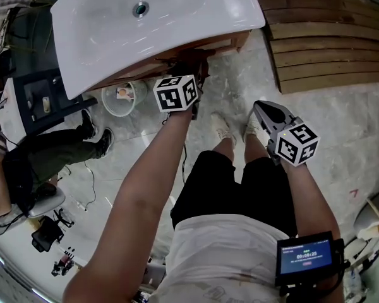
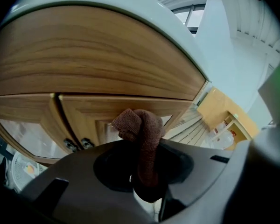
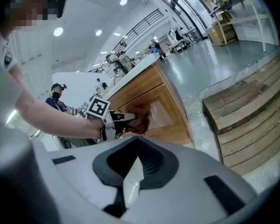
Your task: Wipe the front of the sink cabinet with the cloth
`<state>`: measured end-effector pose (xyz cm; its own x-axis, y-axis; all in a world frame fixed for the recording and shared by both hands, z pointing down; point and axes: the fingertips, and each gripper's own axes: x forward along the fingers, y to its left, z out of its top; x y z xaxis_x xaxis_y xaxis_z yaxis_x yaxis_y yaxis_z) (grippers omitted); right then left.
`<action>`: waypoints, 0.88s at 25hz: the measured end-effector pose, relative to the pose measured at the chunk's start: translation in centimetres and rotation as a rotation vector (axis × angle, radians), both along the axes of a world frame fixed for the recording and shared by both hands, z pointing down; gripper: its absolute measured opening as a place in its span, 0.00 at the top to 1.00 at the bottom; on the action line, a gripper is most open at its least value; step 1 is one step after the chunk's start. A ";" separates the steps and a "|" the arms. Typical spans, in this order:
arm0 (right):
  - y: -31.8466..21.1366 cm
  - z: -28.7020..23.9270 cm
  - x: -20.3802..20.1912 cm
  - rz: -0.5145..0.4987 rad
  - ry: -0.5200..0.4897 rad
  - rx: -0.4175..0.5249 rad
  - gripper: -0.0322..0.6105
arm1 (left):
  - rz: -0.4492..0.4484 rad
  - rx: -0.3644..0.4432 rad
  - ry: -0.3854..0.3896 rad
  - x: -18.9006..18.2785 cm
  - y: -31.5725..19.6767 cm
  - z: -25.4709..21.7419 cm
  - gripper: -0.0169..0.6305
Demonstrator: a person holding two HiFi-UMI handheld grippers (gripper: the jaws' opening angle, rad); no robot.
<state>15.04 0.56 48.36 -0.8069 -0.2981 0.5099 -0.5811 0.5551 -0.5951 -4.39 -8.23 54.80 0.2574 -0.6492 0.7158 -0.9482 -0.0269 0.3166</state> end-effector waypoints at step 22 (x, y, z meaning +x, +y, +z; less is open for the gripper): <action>-2.2 2.0 5.9 0.034 0.021 -0.033 0.93 | 0.172 -0.001 0.090 15.5 -6.1 1.5 0.81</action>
